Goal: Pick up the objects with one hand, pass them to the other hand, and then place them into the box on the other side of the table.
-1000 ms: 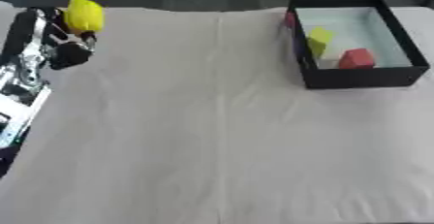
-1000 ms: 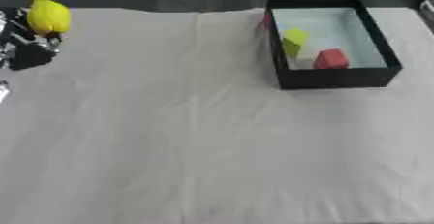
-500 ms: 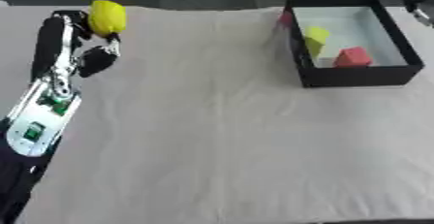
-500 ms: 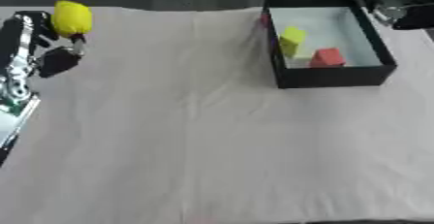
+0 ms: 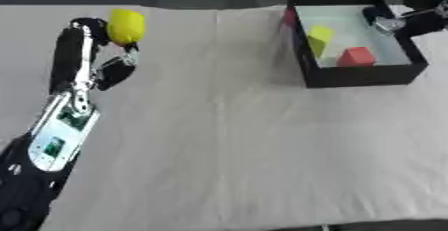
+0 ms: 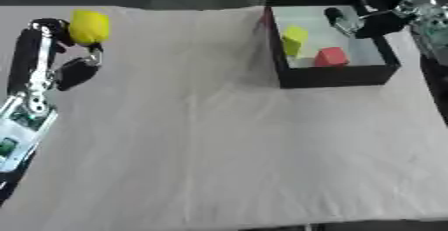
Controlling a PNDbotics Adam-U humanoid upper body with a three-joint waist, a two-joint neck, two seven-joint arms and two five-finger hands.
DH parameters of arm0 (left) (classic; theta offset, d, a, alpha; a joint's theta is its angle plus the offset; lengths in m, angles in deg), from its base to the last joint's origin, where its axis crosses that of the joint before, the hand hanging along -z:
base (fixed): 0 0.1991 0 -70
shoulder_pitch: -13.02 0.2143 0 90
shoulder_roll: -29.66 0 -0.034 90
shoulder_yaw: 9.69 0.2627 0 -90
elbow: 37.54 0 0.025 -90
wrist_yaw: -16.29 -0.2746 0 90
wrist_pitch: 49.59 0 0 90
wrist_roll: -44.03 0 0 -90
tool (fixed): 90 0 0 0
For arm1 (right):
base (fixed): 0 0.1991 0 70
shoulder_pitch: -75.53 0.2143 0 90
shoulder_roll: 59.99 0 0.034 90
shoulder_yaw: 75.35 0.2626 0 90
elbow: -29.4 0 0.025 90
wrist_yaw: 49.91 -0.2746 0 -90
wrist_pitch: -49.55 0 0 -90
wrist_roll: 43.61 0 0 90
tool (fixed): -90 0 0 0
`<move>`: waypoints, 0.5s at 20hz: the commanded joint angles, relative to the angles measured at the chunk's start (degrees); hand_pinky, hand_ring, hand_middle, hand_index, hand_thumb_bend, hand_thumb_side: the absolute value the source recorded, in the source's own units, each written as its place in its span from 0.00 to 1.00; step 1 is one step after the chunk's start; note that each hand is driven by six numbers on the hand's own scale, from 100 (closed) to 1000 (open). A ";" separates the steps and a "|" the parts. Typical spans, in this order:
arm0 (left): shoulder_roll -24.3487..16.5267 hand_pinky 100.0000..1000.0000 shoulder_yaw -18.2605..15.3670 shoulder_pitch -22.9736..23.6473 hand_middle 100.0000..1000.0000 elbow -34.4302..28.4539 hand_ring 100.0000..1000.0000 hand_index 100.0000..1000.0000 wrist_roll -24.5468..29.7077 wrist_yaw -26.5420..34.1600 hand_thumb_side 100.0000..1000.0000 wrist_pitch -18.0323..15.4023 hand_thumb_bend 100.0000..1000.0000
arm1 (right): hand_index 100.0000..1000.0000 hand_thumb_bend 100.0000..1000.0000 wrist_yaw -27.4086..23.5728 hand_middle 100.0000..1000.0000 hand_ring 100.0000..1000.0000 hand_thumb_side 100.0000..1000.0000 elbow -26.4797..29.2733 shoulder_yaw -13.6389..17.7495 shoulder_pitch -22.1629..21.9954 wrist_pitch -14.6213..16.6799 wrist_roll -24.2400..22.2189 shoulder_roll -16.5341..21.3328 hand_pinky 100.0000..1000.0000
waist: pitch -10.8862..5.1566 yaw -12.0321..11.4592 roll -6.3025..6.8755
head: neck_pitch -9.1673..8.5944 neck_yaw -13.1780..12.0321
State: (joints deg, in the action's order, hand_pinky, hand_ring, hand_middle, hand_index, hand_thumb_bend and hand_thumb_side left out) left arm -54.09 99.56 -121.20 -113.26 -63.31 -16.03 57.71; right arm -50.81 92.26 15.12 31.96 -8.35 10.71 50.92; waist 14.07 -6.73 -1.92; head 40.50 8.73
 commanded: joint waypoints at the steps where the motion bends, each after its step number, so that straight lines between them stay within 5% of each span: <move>1: 0.75 0.53 0.27 -0.99 0.43 -0.58 0.52 0.38 -0.50 -2.01 0.09 -1.18 0.00 | 1.00 0.00 1.09 1.00 1.00 0.12 0.33 -0.47 1.69 6.94 -6.38 0.31 1.00 | -1.78 -0.11 -0.15 | 0.28 0.34; 10: 4.45 0.54 1.79 -2.08 0.44 -0.94 0.52 0.38 -1.92 -6.76 0.08 -4.01 0.00 | 1.00 0.00 2.77 1.00 1.00 0.11 0.62 -2.53 3.70 7.18 -7.74 -2.72 1.00 | -1.44 -1.83 -0.08 | 0.19 1.83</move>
State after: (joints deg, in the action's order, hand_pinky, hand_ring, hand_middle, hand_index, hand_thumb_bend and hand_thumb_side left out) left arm -49.96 101.24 -121.92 -113.30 -64.96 -21.97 54.23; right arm -48.48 92.27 12.48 34.40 -8.58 10.48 47.31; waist 14.06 -8.69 -2.08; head 40.70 10.23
